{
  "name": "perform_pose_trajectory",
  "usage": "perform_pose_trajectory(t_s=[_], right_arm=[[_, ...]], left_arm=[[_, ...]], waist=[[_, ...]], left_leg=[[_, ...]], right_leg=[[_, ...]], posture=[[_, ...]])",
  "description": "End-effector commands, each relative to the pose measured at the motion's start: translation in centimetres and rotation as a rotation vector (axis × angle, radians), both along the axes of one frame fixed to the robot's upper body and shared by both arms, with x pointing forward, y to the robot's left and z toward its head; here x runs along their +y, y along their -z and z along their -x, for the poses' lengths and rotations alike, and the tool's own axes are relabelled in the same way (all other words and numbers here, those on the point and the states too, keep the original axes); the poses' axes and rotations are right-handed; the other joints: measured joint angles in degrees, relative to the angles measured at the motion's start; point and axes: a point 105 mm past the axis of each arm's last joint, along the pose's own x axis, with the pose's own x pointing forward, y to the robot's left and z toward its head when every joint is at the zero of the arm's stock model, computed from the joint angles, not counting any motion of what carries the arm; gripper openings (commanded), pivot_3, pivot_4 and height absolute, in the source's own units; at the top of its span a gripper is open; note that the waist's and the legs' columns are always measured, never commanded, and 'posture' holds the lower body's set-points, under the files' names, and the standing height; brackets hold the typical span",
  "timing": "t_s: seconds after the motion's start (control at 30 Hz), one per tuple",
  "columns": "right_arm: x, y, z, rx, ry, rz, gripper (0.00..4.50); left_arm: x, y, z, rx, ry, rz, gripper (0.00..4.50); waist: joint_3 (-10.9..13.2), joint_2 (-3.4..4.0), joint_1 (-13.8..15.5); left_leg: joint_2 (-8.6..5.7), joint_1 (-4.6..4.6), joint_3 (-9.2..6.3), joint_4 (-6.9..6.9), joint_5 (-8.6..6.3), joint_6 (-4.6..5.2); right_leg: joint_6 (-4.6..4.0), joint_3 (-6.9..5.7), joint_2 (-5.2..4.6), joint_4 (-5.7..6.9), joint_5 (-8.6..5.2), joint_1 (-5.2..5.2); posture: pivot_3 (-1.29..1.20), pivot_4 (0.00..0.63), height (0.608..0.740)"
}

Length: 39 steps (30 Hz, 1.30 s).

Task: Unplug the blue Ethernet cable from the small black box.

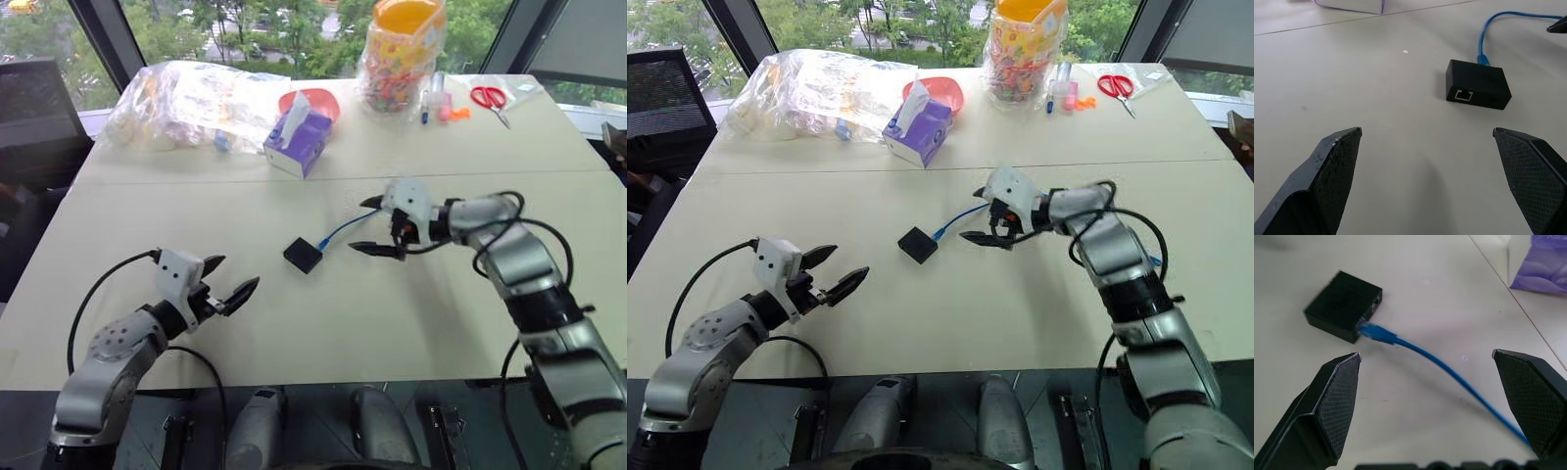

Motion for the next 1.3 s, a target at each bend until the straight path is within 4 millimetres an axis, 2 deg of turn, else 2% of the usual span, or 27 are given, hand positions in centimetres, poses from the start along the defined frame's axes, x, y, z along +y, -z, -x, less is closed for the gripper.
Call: perform_pose_trajectory(t_s=[0.03, 0.17, 0.3, 0.5, 0.63, 0.8, 0.9, 1.0, 1.13, 1.17, 1.3], right_arm=[[0.9, -0.5, -1.2, 0.01, -0.102, 0.125, 4.5], [1.9, -0.1, -2.2, 0.054, -0.213, 0.307, 4.5], [3.1, -0.1, -2.8, 0.104, -0.26, 0.399, 4.5], [5.8, 0.8, -2.6, 0.104, -0.343, 0.53, 4.5], [7.4, 1.4, -2.3, 0.096, -0.386, 0.581, 4.5], [8.9, 1.8, -1.9, 0.071, -0.428, 0.621, 4.5], [9.0, 2.4, -2.2, 0.023, -0.434, 0.688, 3.62], [8.1, 3.0, -2.7, -0.024, -0.425, 0.763, 2.16], [7.6, 3.1, -2.9, -0.028, -0.406, 0.77, 0.27], [7.5, 3.1, -3.0, -0.027, -0.402, 0.768, 0.04], [7.8, 1.7, -3.7, -0.144, -0.405, 0.725, 0.04]], left_arm=[[0.4, -1.9, -0.5, -0.055, 0.016, 0.002, 4.47], [0.9, -3.2, -1.2, -0.103, -0.033, 0.029, 4.47], [0.8, -3.7, -1.2, -0.135, -0.066, 0.043, 4.47], [1.5, -3.5, -0.2, -0.153, -0.148, 0.046, 4.47], [2.3, -3.7, 0.2, -0.182, -0.216, 0.032, 4.47], [3.3, -4.1, 0.4, -0.209, -0.278, 0.026, 4.47], [3.6, -4.3, 0.4, -0.221, -0.305, 0.029, 4.5], [3.5, -4.3, 0.4, -0.229, -0.315, 0.028, 4.5], [3.6, -4.3, 0.3, -0.238, -0.326, 0.029, 4.5], [3.6, -4.3, 0.2, -0.241, -0.329, 0.03, 4.5], [3.8, -4.1, -0.3, -0.237, -0.338, 0.018, 4.5]], waist=[[0.0, -0.01, -0.2], [0.0, 0.0, -0.5], [0.0, 0.0, -1.2], [0.0, 0.01, -1.8], [0.0, 0.03, -1.8], [0.0, 0.03, -1.8], [0.0, 0.03, -1.8], [0.0, 0.03, -1.8], [0.0, 0.02, -1.7], [0.0, 0.02, -1.7], [0.0, 0.02, -1.6]], left_leg=[[0.0, 0.0, 0.0, -0.01, 0.0, 0.0], [0.0, 0.01, 0.02, -0.08, 0.01, -0.01], [0.0, 0.02, 0.01, -0.15, 0.01, -0.02], [-0.02, 0.04, 0.01, -0.16, 0.02, -0.04], [0.01, 0.15, 0.08, -0.19, 0.07, -0.14], [0.01, 0.3, 0.08, -0.17, 0.15, -0.26], [0.02, 0.34, 0.07, -0.17, 0.15, -0.26], [0.02, 0.44, 0.08, -0.18, 0.15, -0.27], [0.02, 0.81, 0.08, -0.18, 0.15, -0.28], [0.02, 0.86, 0.08, -0.18, 0.15, -0.28], [0.02, 0.88, 0.08, -0.17, 0.18, -0.29]], right_leg=[[0.05, 0.0, 0.0, 0.0, 0.03, -0.01], [0.21, 0.02, 0.02, -0.03, 0.12, -0.04], [0.39, 0.03, 0.05, -0.02, 0.22, -0.06], [0.4, 0.1, 0.05, 0.16, 0.23, -0.14], [0.37, 0.23, 0.1, 0.64, 0.22, -0.32], [0.35, 0.27, 0.14, 0.67, 0.22, -0.22], [0.35, 0.28, 0.16, 0.68, 0.21, -0.19], [0.35, 0.3, 0.16, 0.7, 0.22, -0.12], [0.17, 0.33, 0.17, 0.73, 0.11, 0.23], [0.16, 0.33, 0.17, 0.73, 0.11, 0.28], [0.1, 0.34, 0.18, 0.76, 0.13, 0.28]], posture=[[0.0, 0.15, 0.726], [0.0, 0.15, 0.726], [0.0, 0.15, 0.726], [0.0, 0.15, 0.726], [0.0, 0.15, 0.726], [0.0, 0.15, 0.726], [0.0, 0.15, 0.726], [0.0, 0.15, 0.726], [0.0, 0.15, 0.726], [0.0, 0.15, 0.726], [0.0, 0.15, 0.726]])
